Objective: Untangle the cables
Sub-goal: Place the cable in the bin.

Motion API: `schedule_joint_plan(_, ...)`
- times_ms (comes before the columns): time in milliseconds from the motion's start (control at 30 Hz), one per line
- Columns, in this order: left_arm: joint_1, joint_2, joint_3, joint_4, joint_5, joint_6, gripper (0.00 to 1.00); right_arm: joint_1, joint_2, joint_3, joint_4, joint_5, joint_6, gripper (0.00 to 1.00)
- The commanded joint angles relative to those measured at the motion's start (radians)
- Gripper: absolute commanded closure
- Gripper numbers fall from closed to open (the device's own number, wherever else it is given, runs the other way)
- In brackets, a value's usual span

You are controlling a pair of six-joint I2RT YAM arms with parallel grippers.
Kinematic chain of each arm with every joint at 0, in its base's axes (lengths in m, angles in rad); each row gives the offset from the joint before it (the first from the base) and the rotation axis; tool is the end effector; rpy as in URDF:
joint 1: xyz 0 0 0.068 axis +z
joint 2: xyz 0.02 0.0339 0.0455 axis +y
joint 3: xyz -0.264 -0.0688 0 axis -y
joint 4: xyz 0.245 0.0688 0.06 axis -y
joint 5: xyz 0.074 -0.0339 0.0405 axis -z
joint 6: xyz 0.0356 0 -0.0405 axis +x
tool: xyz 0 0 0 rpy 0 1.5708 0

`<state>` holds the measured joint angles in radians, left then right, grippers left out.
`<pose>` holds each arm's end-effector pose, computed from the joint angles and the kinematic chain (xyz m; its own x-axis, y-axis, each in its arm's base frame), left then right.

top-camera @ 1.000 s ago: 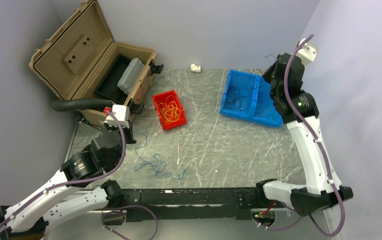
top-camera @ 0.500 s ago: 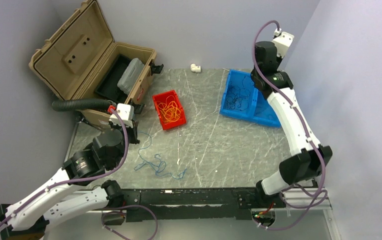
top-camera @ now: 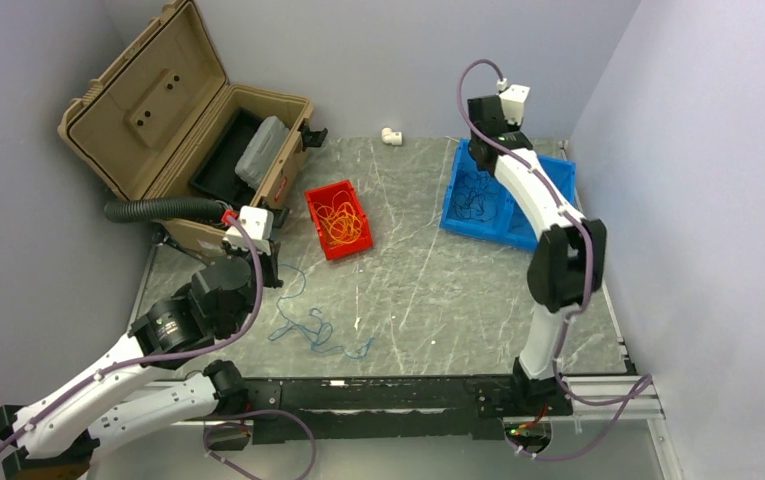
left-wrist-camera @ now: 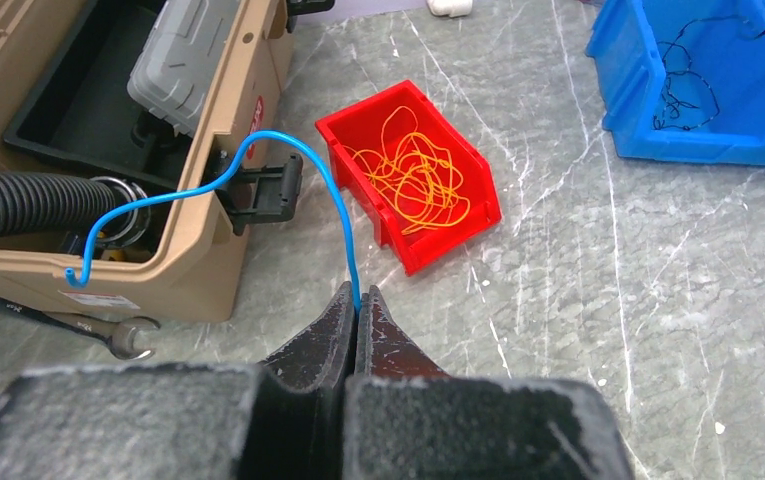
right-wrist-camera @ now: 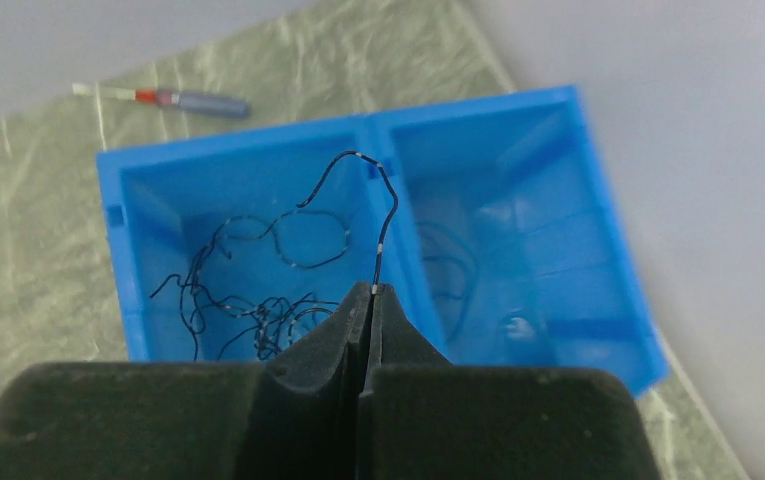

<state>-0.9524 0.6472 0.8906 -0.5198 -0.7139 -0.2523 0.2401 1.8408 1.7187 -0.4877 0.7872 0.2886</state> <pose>0.0942 -0.0922 0.3624 -0.2158 -0.0222 -0.9762 0.2032 0.9768 -0.0671 0.4160 0.0759 0.3409 -0.4205 0.1039 -0.9013 0.5381 0.8284 -0.1556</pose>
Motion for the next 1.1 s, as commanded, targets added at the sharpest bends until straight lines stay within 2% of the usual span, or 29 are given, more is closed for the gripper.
schedule_joint_plan(0,0.001,0.019,0.032,0.022,0.024,-0.010,1.00,-0.022,0.161,0.153,-0.187,-0.151,0.059,0.99)
schedule_joint_plan(67,0.001,0.021,0.033,0.019,0.036,-0.013,1.00,-0.022,0.209,0.209,-0.244,-0.167,0.064,0.89)
schedule_joint_plan(100,0.001,0.022,0.035,0.016,0.042,-0.014,1.00,-0.022,0.219,0.228,-0.266,-0.172,0.068,0.56)
schedule_joint_plan(133,0.001,0.022,0.036,0.015,0.047,-0.014,1.00,-0.022,0.209,0.224,-0.267,-0.182,0.064,0.35)
schedule_joint_plan(167,0.001,0.021,0.036,0.014,0.057,-0.014,1.00,-0.023,0.185,0.206,-0.247,-0.200,0.057,0.26)
schedule_joint_plan(200,0.001,0.022,0.034,0.014,0.065,-0.013,1.00,-0.022,0.157,0.178,-0.221,-0.223,0.045,0.21)
schedule_joint_plan(367,0.001,0.023,0.023,0.032,0.123,-0.001,1.00,-0.018,-0.009,0.052,-0.142,-0.389,-0.003,0.13)
schedule_joint_plan(467,0.001,0.029,0.020,0.057,0.194,0.018,1.00,-0.011,-0.112,-0.059,-0.103,-0.584,-0.039,0.11)
schedule_joint_plan(567,0.001,0.053,0.027,0.082,0.268,0.035,1.00,0.013,-0.238,-0.218,-0.013,-0.834,-0.057,0.00)
schedule_joint_plan(633,0.001,0.074,0.042,0.088,0.308,0.037,1.00,0.051,-0.335,-0.342,0.055,-0.938,-0.027,0.00)
schedule_joint_plan(833,0.001,0.126,0.082,0.109,0.384,0.037,1.00,0.303,-0.501,-0.626,0.174,-0.919,0.003,0.00)
schedule_joint_plan(933,0.001,0.140,0.094,0.133,0.420,0.034,1.00,0.362,-0.567,-0.763,0.286,-0.950,0.032,0.00)
schedule_joint_plan(1067,0.001,0.172,0.124,0.167,0.478,0.027,1.00,0.376,-0.685,-0.941,0.418,-0.980,0.080,0.00)
